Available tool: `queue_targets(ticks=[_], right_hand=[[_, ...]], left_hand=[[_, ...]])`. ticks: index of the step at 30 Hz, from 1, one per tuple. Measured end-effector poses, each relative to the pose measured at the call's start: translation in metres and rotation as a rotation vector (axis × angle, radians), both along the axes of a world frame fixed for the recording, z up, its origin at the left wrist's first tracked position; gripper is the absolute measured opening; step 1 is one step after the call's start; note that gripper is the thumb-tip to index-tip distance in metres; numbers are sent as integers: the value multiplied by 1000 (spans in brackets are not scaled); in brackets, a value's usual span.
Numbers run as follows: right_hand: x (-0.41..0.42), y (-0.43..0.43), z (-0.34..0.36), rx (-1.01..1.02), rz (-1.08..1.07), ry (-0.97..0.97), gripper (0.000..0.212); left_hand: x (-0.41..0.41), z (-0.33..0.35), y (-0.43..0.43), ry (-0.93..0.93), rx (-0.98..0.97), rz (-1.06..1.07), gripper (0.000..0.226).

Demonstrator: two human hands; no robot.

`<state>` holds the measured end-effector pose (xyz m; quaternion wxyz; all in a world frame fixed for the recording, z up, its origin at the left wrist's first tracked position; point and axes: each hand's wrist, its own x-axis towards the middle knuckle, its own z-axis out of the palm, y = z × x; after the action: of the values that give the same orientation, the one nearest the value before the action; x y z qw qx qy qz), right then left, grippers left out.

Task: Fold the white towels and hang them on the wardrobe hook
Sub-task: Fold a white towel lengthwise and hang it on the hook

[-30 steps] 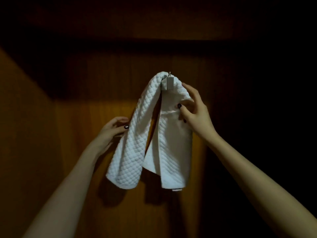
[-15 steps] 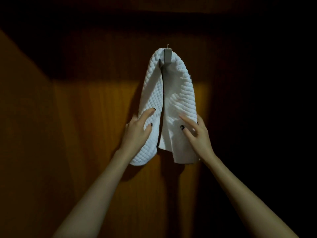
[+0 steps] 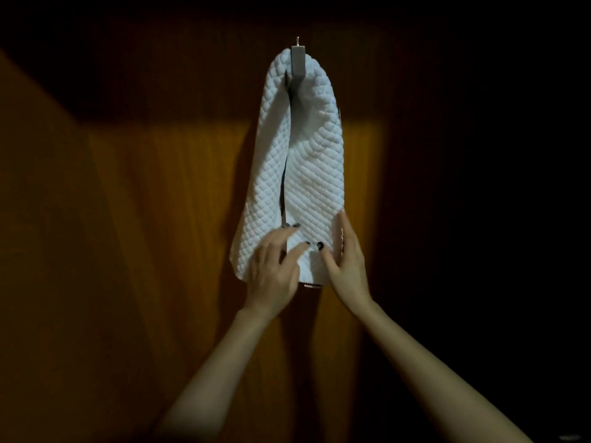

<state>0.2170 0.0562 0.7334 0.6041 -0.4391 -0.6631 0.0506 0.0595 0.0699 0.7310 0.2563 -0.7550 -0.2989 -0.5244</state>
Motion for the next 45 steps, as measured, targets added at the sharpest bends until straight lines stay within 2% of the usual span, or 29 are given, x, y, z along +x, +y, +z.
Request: queue_targets(ticks=[1,4,5,8,10,12,16,18,24,27,29,33,37,39,41,43,45], right_hand=[[5,-1,1,1,31,15,73],[17,-4,9,-34,56,26,72],[19,-5,13,-42,65,19,72],[22,-2,21,-72,106,-74,71],[20,3,23,-83,101,-149,73],[20,5,20,-101,64,-205,78],[29,4,-9,-169,-22,-430,100],[32,5,-29,-222,-60,-515,110],[9,16,-50,-186,-142,-326,111],[-11,24,-46,-128,-132,-263,106],[-18,31,-44,-116,-140,-217,102],[-13,46,-45,-94,-145,-148,77],[1,36,-57,119,-225,-147,52],[6,37,-53,102,-213,-237,55],[6,43,-45,18,-216,-349,67],[7,47,-40,18,-197,-349,58],[12,42,-42,56,-140,-234,43]], left_hand=[[5,-4,-1,-12,-102,-66,34],[12,1,7,-349,-623,-191,42],[13,5,12,-431,-732,-227,49],[10,21,32,-583,-883,-348,67],[9,32,40,-600,-942,-420,71],[4,36,46,-613,-920,-432,66],[-9,36,52,-663,-781,-406,37],[-14,36,55,-665,-743,-376,34],[-24,38,58,-504,-726,-324,29],[-26,37,65,-499,-878,-403,20],[-27,37,67,-491,-932,-428,25],[-30,37,67,-511,-890,-428,25],[-31,42,68,-517,-797,-429,24],[-26,40,72,-523,-831,-471,25],[-16,37,73,-560,-913,-545,26],[-8,37,71,-578,-940,-592,27],[-8,35,72,-579,-930,-588,27]])
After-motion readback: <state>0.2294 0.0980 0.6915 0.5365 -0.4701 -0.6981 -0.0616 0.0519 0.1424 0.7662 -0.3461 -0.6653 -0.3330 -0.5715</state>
